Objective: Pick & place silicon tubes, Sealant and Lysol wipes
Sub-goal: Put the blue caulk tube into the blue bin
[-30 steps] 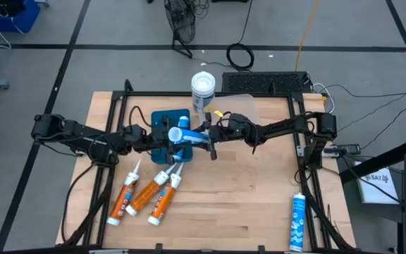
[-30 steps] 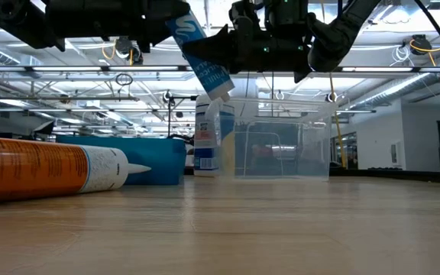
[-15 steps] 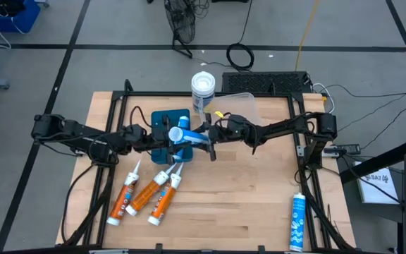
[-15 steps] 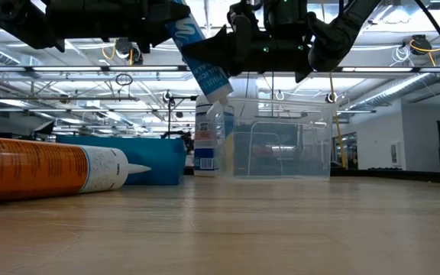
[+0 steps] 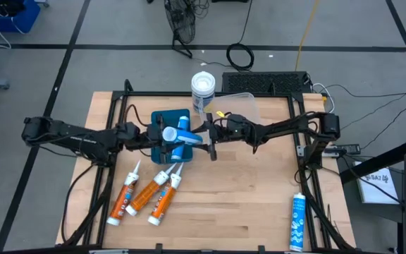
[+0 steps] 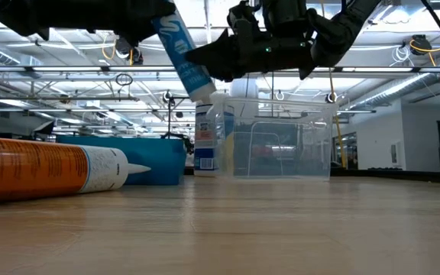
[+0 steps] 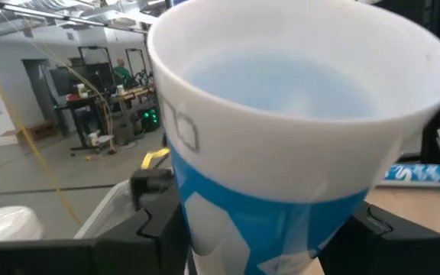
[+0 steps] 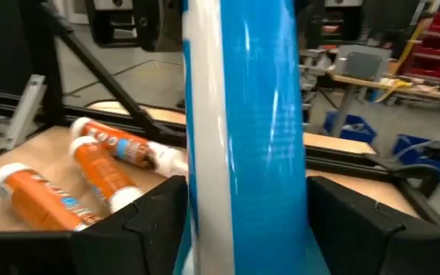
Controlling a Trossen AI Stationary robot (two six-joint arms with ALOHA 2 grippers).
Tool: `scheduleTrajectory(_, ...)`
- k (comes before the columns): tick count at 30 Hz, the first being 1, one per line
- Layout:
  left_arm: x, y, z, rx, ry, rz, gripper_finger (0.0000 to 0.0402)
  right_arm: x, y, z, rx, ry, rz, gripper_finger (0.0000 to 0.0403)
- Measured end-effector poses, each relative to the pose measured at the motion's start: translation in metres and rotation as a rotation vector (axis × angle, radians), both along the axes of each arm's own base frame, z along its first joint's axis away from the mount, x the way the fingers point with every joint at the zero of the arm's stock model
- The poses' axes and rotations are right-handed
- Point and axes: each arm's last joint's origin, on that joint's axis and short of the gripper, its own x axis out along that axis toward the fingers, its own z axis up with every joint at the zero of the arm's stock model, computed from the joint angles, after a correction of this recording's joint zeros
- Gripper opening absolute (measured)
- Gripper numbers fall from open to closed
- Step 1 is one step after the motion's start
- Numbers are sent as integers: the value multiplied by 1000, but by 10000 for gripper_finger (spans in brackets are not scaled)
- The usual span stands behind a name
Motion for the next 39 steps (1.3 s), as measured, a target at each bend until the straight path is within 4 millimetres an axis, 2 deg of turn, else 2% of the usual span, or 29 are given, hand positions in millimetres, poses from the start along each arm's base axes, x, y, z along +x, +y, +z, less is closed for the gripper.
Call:
scheduleTrajectory(7,-20,2,5,-4,90,60,217,-13,-1,22,-48,33,-97,241)
scheduleTrajectory(15,-41,3,0,-59,224,112,217,-38,4,40,-48,104,-95,236)
scheduleTrajectory(19,-48,6,-11,-128,334,223,217,-52,4,41,-53,109,-145,235)
scheduleTrajectory(24,-49,7,-17,-200,374,283,217,-68,4,40,-63,108,-225,235)
scheduleTrajectory(29,-50,7,-20,-271,384,285,217,-75,5,31,-64,90,-231,235)
scheduleTrajectory(35,-55,8,-30,-524,417,359,217,-77,5,25,-64,104,-234,228)
scheduleTrajectory(39,-57,11,-33,-627,420,407,217,-77,5,25,-64,104,-234,224)
